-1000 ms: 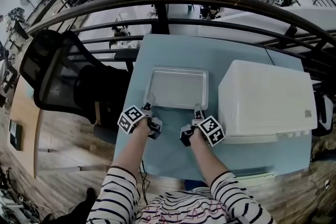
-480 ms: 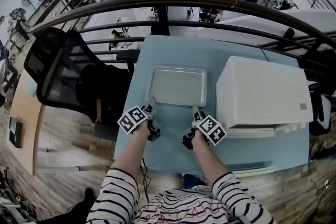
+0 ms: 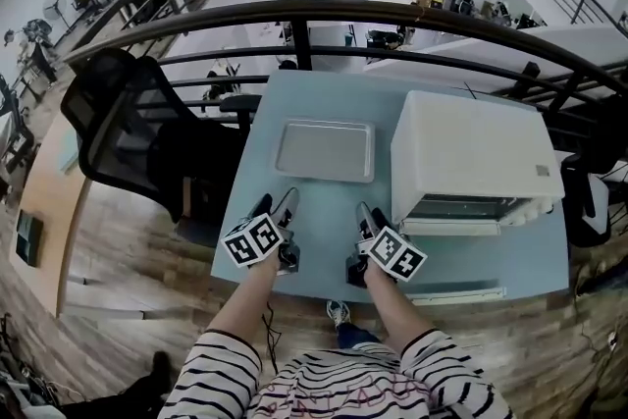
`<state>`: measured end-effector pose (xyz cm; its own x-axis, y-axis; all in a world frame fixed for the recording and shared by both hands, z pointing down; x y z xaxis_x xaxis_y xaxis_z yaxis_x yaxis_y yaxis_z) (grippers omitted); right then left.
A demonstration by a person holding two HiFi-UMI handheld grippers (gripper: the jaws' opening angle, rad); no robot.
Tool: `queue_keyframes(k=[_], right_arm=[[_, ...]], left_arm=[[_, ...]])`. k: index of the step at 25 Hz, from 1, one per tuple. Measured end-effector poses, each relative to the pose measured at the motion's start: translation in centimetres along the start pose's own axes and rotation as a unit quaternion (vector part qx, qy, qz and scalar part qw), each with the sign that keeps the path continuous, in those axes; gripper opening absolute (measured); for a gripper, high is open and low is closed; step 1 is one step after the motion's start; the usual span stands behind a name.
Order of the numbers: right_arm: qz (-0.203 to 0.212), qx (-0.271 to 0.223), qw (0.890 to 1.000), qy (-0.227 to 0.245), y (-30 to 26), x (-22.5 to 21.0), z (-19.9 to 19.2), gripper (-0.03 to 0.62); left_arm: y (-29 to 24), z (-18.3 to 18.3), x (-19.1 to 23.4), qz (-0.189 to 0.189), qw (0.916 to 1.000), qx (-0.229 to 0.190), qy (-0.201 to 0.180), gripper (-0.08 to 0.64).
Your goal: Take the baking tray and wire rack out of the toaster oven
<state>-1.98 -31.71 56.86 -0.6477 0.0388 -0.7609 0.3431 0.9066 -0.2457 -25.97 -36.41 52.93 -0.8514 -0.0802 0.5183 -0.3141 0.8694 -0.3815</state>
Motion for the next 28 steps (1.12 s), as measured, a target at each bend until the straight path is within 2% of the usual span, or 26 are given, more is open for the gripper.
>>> queue_keyframes(k=[4, 7, 11, 14, 18, 23, 28], right_arm=[[0.016, -0.006, 1.000, 0.025, 5.0, 0.9, 0.2, 0.218], [0.023, -0.015, 0.997, 0.067, 9.1, 1.4, 0.7, 0.215], [0.026, -0.018, 0.993, 0.118, 14.0, 1.4, 0.8, 0.213], [0.027, -0.022, 0.989, 0.143, 17.8, 1.3, 0.8, 0.212], [0.022, -0.030, 0.985, 0.169, 23.1, 1.4, 0.2, 0.206], [0.005, -0.052, 0.984, 0.171, 28.8, 0.8, -0.6, 0.171], [-0.017, -0.064, 0.985, 0.157, 33.4, -0.1, -1.5, 0.170]], left_arm=[[4.7, -1.7, -2.8, -0.029, 0.9989, -0.011, -0.034, 0.330], [8.3, -3.2, -4.8, -0.048, 0.9973, -0.022, -0.050, 0.328], [12.6, -5.6, -6.6, -0.065, 0.9951, -0.029, -0.068, 0.328], [15.7, -7.6, -7.8, -0.078, 0.9934, -0.034, -0.076, 0.328], [19.9, -10.5, -9.5, -0.095, 0.9892, -0.033, -0.107, 0.328], [23.7, -14.2, -11.6, -0.117, 0.9855, -0.022, -0.121, 0.327], [26.7, -16.9, -13.7, -0.140, 0.9800, -0.010, -0.141, 0.315]])
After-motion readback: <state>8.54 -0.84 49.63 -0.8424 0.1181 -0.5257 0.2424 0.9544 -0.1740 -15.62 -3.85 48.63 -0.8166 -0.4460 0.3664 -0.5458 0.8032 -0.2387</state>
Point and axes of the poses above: the fingertips, and each gripper's own axes: y backward along the fingers, x to its left, z out of its top, the point moved 4 cm from there along y, backward along the fingers, and after that the axes turned 7 degrees about z, right-handed, at the moved point
